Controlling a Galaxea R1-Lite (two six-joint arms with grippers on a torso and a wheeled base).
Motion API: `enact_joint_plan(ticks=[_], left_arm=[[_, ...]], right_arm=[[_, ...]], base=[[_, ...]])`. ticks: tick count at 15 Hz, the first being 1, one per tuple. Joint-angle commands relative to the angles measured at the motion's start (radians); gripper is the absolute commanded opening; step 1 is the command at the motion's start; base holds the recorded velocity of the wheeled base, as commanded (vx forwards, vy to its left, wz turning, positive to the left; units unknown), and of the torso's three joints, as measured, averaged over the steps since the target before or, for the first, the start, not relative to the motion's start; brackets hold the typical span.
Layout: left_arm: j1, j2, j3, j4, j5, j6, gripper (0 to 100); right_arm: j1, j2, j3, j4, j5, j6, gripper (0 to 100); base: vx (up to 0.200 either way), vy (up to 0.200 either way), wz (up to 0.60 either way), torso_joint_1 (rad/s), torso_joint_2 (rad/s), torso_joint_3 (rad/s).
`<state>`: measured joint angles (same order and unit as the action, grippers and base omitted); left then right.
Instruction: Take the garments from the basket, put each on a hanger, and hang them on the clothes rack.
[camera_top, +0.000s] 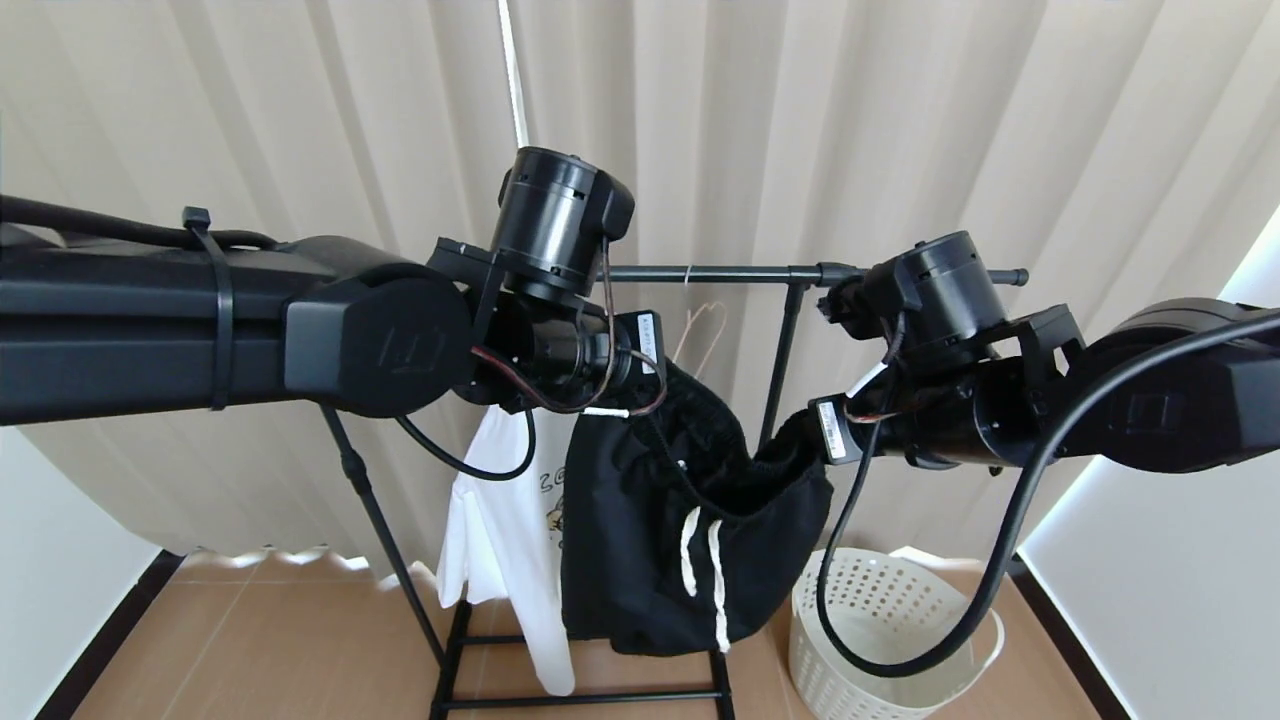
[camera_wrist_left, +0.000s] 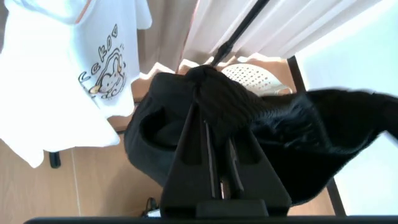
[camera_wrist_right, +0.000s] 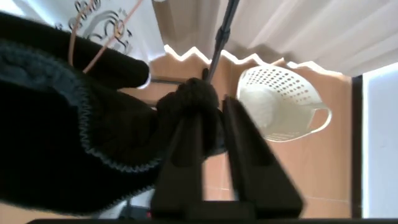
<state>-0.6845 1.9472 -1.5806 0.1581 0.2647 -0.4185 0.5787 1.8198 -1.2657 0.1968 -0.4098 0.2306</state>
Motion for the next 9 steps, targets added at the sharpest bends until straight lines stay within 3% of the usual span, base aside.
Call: enact_joint_plan(ticks=[1, 4, 6, 7, 9], left_arm=[[-0.001, 0.002, -0.039, 0.001, 0.001, 0.000, 0], [-0.010, 0.004, -0.073, 0.003, 0.001, 0.000, 0], [-0.012, 0.004, -0.098, 0.003, 0.002, 0.000, 0], [-0.012, 0.004, -0.098, 0.003, 0.002, 0.000, 0], [-0.018, 0.004, -0.090, 0.003, 0.004, -0.002, 0]], right_arm=[[-0.002, -0.054, 0.123, -0.008, 0.005, -0.131, 100], [0.004, -0.080, 0.220, -0.028, 0.077, -0.229, 100], [0.004, -0.109, 0.279, -0.063, 0.198, -0.303, 100], [0.004, -0.111, 0.290, -0.077, 0.223, -0.312, 100], [0.004, -0.125, 0.351, -0.240, 0.408, -0.326, 100]], base=[[0.000, 0.000, 0.00, 0.000, 0.00, 0.000], [0.000, 0.000, 0.00, 0.000, 0.00, 0.000], [0.000, 0.000, 0.00, 0.000, 0.00, 0.000], [0.000, 0.000, 0.00, 0.000, 0.00, 0.000], [0.000, 0.000, 0.00, 0.000, 0.00, 0.000]])
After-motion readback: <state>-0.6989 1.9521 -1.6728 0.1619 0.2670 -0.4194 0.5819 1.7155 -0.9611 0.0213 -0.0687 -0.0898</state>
